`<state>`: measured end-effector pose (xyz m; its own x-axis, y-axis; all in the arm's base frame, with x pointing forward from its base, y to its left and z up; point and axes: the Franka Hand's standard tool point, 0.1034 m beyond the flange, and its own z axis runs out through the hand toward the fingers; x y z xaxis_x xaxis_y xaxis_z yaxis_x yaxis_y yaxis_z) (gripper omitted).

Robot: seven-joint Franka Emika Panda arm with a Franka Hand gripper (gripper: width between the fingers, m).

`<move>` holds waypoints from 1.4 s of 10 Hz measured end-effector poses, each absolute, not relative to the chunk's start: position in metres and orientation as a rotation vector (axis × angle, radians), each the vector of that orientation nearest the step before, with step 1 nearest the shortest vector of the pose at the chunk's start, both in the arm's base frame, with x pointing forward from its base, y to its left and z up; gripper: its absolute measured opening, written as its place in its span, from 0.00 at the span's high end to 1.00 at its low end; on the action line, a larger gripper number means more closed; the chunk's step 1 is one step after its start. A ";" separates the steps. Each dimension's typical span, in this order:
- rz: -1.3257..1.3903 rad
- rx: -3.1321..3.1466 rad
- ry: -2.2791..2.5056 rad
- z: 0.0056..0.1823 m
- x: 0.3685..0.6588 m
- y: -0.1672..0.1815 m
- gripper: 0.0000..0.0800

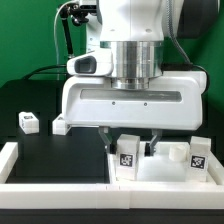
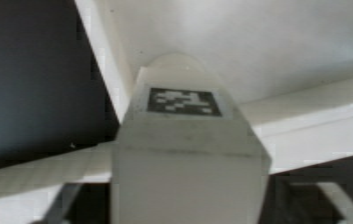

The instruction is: Assemble square table

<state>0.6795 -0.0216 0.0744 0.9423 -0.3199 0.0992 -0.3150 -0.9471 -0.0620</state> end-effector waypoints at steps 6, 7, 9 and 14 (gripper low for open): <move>-0.104 -2.606 1.678 0.077 0.674 -0.018 0.64; -0.082 -2.386 1.949 0.072 0.671 -0.019 0.64; 0.006 -2.063 2.234 0.072 0.668 -0.025 0.64; -0.065 -2.614 1.703 0.061 0.658 -0.001 0.24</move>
Offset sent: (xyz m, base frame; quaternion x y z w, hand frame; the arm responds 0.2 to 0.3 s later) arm -0.0282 0.0014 -0.0115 -0.0832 0.0303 0.2292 0.9693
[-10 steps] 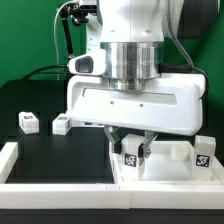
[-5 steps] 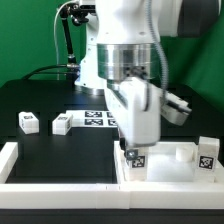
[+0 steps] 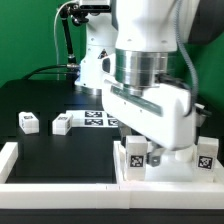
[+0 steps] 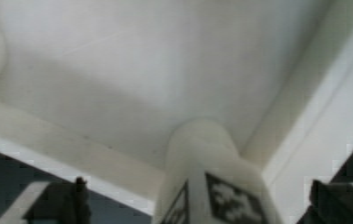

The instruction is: Assemble square table

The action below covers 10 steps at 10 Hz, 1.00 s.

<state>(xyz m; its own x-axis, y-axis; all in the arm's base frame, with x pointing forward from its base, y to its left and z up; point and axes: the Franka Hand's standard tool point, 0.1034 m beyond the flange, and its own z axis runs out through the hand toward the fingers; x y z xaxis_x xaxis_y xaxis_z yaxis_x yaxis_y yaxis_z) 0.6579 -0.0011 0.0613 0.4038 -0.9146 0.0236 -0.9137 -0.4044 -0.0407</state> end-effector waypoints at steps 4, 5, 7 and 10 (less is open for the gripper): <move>-0.120 -2.904 1.153 0.061 0.655 0.007 0.19; -0.123 -2.942 1.061 0.062 0.655 0.006 0.19; -0.165 -3.127 0.452 0.072 0.662 -0.006 0.19; -0.178 -3.166 0.167 0.075 0.664 -0.011 0.19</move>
Offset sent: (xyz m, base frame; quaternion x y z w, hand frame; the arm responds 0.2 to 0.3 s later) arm 0.0000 0.0000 0.0000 0.0000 0.0000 -0.1938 0.9810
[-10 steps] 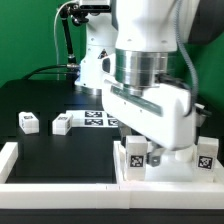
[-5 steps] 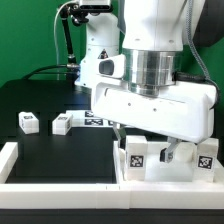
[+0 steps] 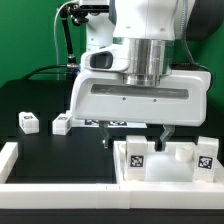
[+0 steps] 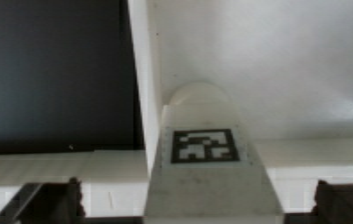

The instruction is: Assemble square table

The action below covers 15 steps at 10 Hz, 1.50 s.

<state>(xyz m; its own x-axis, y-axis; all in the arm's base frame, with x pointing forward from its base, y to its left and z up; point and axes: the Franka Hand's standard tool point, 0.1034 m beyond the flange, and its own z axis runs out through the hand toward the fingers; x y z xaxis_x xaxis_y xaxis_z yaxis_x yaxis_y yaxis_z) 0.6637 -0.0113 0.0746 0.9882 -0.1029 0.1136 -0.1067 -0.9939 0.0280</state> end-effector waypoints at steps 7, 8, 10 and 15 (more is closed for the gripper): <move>0.197 3.030 -0.768 0.073 0.664 -0.009 0.64; 0.227 2.969 -0.990 0.072 0.665 -0.005 0.64; 0.180 2.796 -1.402 0.073 0.667 -0.005 0.64; 0.051 2.113 -2.423 0.072 0.670 -0.004 0.64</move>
Offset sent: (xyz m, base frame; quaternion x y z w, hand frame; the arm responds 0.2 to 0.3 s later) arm 0.0000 0.0000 0.0000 0.0000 0.0000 0.1938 0.9810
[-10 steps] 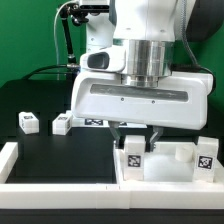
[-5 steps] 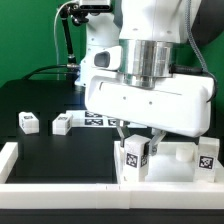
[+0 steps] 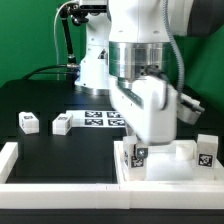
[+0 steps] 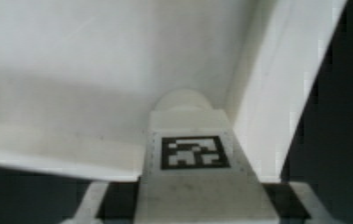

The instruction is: Assemble square table

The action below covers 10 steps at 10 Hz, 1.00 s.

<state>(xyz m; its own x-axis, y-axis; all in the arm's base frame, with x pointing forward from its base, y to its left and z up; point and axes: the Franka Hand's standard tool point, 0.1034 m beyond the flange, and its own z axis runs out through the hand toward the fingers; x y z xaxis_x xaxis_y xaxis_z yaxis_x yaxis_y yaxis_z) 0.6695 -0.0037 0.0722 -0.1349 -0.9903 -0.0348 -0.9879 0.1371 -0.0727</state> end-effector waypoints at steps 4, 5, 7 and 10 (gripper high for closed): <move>-0.041 -1.702 2.553 0.072 0.669 -0.005 0.64; -0.042 -1.680 2.570 0.072 0.669 -0.005 0.64; -0.044 -1.669 2.583 0.072 0.668 -0.006 0.64; -0.050 -1.747 2.535 0.072 0.668 -0.005 0.36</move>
Offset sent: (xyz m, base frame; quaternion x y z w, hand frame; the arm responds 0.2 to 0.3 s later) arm 0.0116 -0.0032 -0.0033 0.0114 -0.0173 0.1510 0.9883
